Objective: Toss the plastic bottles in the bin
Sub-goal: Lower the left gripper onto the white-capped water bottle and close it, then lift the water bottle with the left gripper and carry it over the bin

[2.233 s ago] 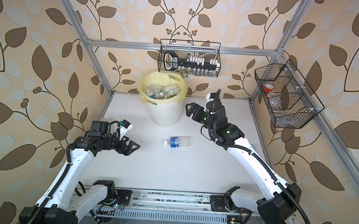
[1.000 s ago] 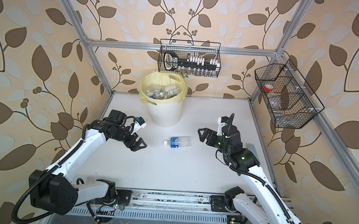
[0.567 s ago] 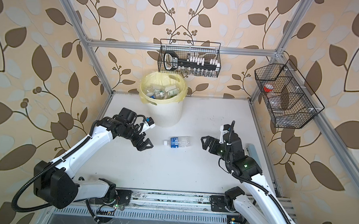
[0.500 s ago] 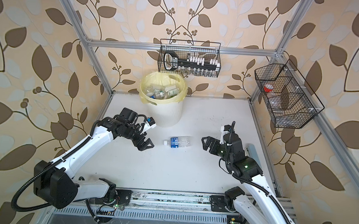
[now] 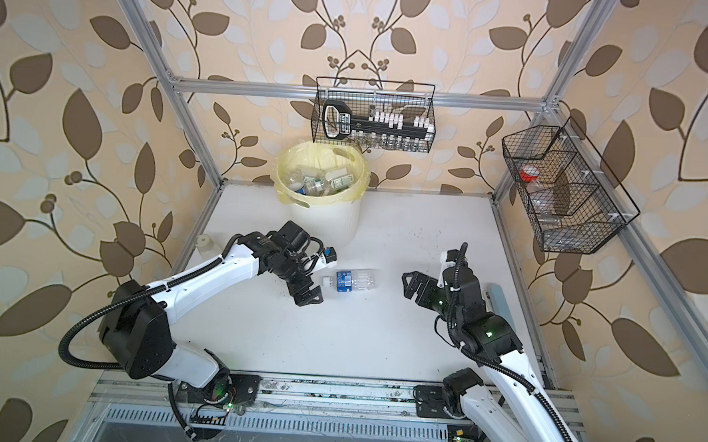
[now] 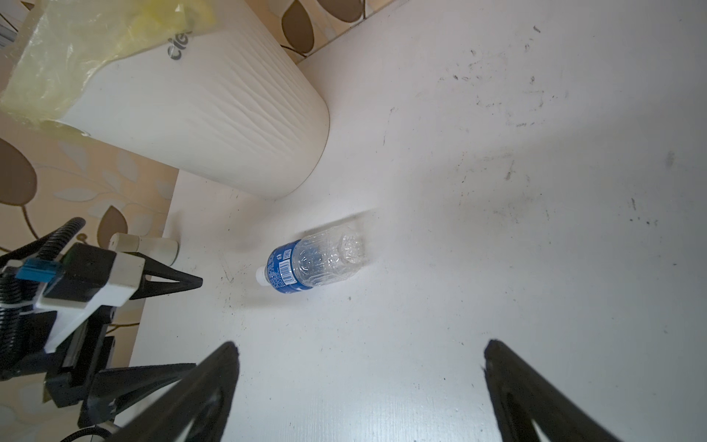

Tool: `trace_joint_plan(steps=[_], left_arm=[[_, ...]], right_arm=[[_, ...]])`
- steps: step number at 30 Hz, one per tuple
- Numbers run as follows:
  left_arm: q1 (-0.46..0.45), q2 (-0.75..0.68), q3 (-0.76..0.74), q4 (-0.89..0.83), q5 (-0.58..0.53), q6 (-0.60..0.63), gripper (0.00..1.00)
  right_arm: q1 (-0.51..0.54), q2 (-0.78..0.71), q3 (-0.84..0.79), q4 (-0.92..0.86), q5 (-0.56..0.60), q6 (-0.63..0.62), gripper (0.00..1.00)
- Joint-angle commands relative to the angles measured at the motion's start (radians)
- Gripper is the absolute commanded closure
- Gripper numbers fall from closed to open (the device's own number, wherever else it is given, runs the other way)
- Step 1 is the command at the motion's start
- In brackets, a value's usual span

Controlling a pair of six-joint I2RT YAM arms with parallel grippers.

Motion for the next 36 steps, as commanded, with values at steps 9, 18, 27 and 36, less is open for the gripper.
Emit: trace_joint_plan(steps=[9,18,27,36], left_arm=[[-0.089,0.108,0.120,0.069,-0.095,0.078,0.01],[-0.162,0.255,0.226,0.059,-0.119,0.106,0.01],[-0.181,0.382,0.271,0.079,-0.137,0.130,0.01],[-0.183,0.443,0.277,0.096,-0.161,0.155,0.01]], right_arm=[[-0.003,-0.018,-0.003,-0.044,0.042,0.007,0.00],[-0.006,-0.039,-0.029,-0.068,0.069,-0.012,0.00],[-0.014,-0.039,-0.069,-0.040,0.052,-0.007,0.00],[-0.024,-0.029,-0.106,-0.007,0.037,-0.005,0.00]])
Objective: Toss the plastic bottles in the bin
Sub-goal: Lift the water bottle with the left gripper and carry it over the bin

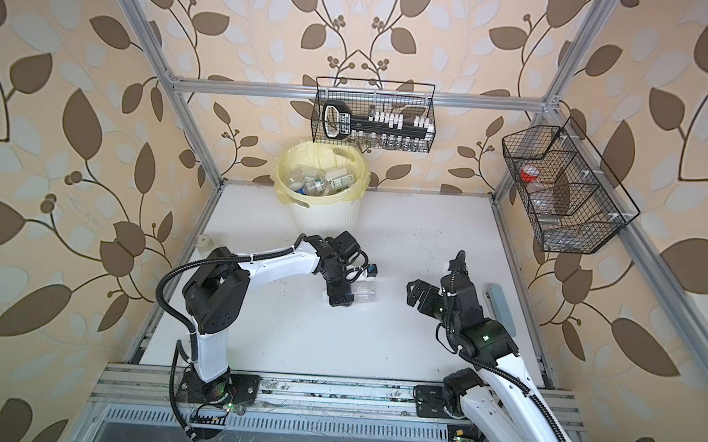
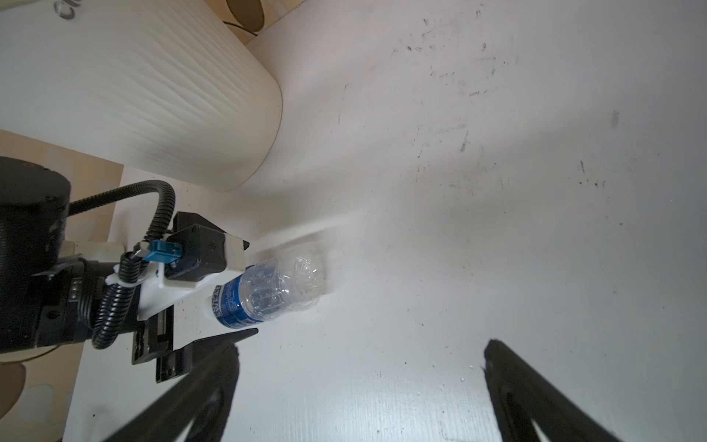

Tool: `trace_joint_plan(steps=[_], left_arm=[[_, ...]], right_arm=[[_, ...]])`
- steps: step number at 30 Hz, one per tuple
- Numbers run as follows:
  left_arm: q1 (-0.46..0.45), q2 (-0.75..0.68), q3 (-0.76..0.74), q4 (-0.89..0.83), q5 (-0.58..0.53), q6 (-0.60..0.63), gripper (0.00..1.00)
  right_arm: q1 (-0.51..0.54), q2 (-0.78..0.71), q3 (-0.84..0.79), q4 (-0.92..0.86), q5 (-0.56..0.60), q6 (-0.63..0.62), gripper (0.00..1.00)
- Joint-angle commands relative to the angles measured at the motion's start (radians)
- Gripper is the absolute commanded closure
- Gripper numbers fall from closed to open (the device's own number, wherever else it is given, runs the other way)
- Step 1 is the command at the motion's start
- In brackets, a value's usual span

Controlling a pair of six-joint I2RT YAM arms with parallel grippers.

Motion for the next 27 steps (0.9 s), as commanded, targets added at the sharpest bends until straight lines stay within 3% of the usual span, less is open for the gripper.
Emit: trace_joint_plan(steps=[1,8,15,27], left_arm=[[-0.003,0.003,0.030,-0.003,0.000,0.034,0.02],[-0.007,0.005,0.028,-0.032,0.052,0.022,0.27],[-0.007,-0.012,0.065,-0.121,0.082,-0.026,0.44],[-0.006,-0.192,0.118,-0.186,0.003,-0.132,0.45]], right_arm=[[-0.004,-0.001,-0.010,0.015,-0.007,-0.009,0.00],[-0.006,-0.017,-0.020,0.022,-0.018,0.011,0.00],[-0.007,-0.032,-0.021,0.015,-0.018,0.017,0.00],[-0.007,-0.055,-0.039,0.025,-0.031,0.045,0.00]])
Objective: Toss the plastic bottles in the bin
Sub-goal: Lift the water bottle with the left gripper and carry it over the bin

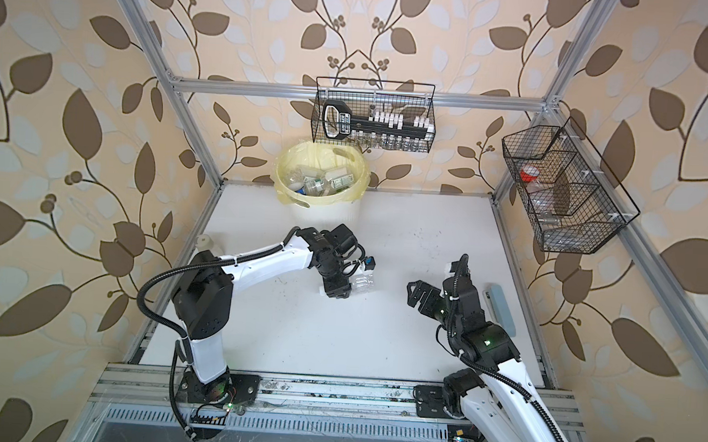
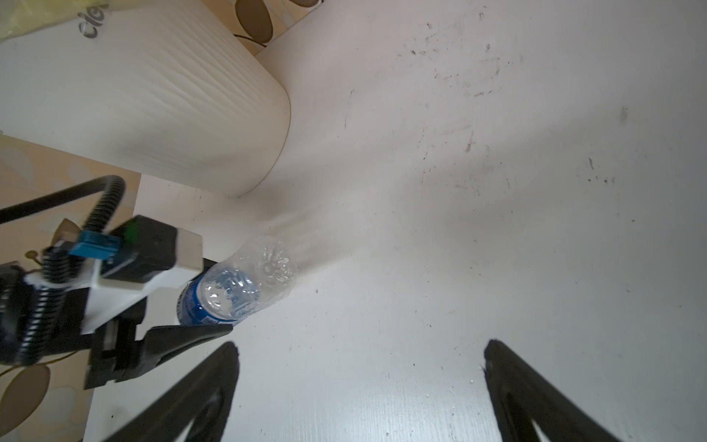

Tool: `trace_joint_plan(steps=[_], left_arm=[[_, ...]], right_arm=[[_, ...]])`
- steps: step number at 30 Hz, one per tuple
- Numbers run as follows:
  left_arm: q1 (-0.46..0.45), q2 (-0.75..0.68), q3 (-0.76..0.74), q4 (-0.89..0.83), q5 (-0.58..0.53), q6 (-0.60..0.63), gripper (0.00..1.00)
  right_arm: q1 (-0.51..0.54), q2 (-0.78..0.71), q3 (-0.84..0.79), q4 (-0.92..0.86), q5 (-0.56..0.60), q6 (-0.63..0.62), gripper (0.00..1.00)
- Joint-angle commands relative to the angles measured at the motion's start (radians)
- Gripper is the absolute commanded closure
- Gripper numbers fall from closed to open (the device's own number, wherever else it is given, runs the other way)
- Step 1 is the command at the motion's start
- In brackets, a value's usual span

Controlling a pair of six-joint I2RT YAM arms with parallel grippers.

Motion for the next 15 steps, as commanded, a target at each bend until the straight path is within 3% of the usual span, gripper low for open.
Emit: trace_joint_plan(steps=[1,7,12,15], left_arm=[[-0.005,-0.086,0.054,-0.052,-0.024,-0.039,0.45],[-0.002,-0.096,0.140,-0.181,-0.028,-0.074,0.45],[0.011,-0.151,0.145,-0.173,-0.045,-0.116,0.45],[0.057,-0.172,0.181,-0.194,0.004,-0.151,0.45]], right_arm=[[-0.003,-0.016,-0.020,0.009,-0.014,0.017,0.00],[-0.002,-0.036,-0.034,0.007,-0.025,0.029,0.00],[-0.003,-0.061,-0.043,0.006,-0.027,0.043,0.00],[-0.003,-0.075,-0.046,0.003,-0.019,0.048,0.00]])
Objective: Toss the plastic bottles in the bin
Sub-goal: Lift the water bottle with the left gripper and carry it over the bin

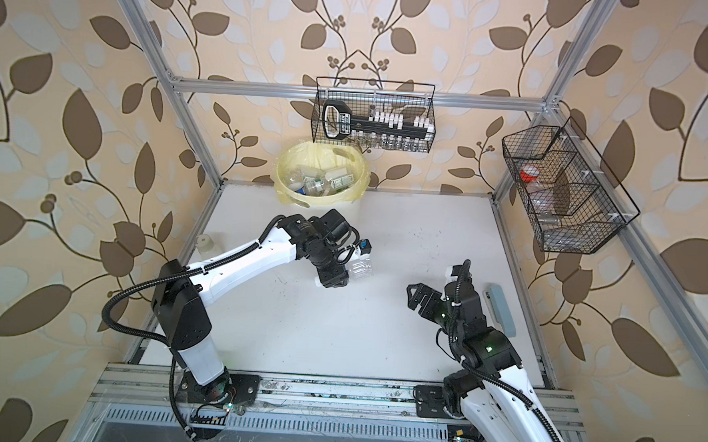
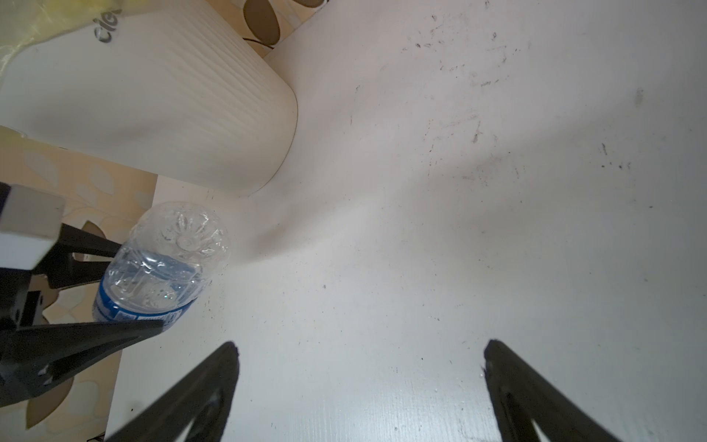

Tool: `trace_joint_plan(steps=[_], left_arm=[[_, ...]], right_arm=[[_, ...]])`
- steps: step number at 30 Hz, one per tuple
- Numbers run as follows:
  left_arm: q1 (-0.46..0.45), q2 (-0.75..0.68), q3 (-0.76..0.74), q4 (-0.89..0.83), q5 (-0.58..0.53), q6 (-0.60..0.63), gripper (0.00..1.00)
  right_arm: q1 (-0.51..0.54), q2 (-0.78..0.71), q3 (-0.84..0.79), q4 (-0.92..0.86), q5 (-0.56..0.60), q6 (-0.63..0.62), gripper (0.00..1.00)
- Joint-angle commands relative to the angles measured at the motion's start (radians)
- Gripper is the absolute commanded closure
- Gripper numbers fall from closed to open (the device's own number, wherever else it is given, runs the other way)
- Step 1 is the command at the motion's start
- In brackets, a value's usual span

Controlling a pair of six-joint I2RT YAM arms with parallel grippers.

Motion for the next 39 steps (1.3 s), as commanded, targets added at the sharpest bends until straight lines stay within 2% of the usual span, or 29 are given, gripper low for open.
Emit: trace_joint_plan(steps=[1,5,12,16,24,31,35,39], left_arm=[[0.064,-0.074,0.087,-0.056,0.051,-0.055,0.45],[0.142,-0.093,0.146,-0.105,0.071,-0.064,0.45],[0.224,-0.207,0.144,-0.086,0.037,-0.102,0.46],[0.287,-0.241,0.155,-0.103,0.053,-0.121,0.47],[0.391,-0.387,0.023,-0.057,0.051,-0.103,0.47],[0.408,-0.513,-0.170,-0.002,-0.003,-0.098,0.47],[0.426,-0.551,-0.187,-0.013,-0.052,-0.079,0.47],[0.437,-0.578,-0.197,-0.030,-0.054,-0.087,0.47]], right_arm=[[-0.003,-0.019,-0.015,-0.003,0.002,0.020,0.00],[-0.003,-0.024,-0.013,-0.005,0.002,0.028,0.00],[-0.003,-0.032,-0.024,0.014,-0.002,0.049,0.00],[-0.003,-0.023,-0.032,0.032,-0.004,0.061,0.00],[-0.002,0.013,-0.037,0.079,-0.024,0.081,0.00],[-0.002,0.038,-0.032,0.101,-0.031,0.091,0.00],[-0.002,0.050,-0.035,0.117,-0.029,0.096,0.00],[0.002,0.069,-0.035,0.134,-0.038,0.103,0.00]])
